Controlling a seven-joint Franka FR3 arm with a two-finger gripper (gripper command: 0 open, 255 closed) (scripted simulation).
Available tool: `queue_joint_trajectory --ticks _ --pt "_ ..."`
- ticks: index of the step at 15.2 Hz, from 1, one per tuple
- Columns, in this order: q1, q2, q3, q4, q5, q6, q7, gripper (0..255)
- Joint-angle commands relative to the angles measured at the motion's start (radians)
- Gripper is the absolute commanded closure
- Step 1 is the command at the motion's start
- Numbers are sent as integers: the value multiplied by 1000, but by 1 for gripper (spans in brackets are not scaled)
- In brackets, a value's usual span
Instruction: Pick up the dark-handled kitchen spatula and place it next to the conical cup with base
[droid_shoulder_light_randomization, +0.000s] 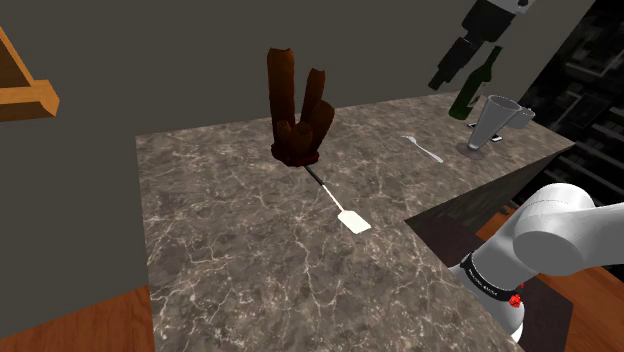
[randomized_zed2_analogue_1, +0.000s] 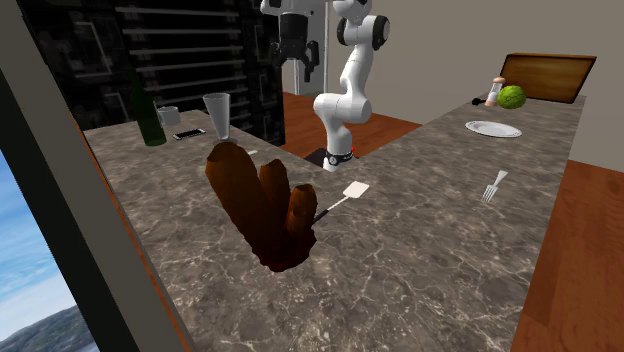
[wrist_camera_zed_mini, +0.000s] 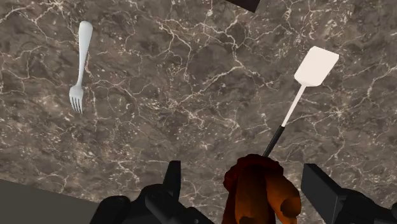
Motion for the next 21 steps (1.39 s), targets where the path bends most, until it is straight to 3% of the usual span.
queue_joint_trajectory --ticks 1,11,21 --pt "0 0 0 0 0 0 0 0" --pt "15 83 145 -207 99 251 217 0" --pt "38 319 299 -284 186 537 430 0"
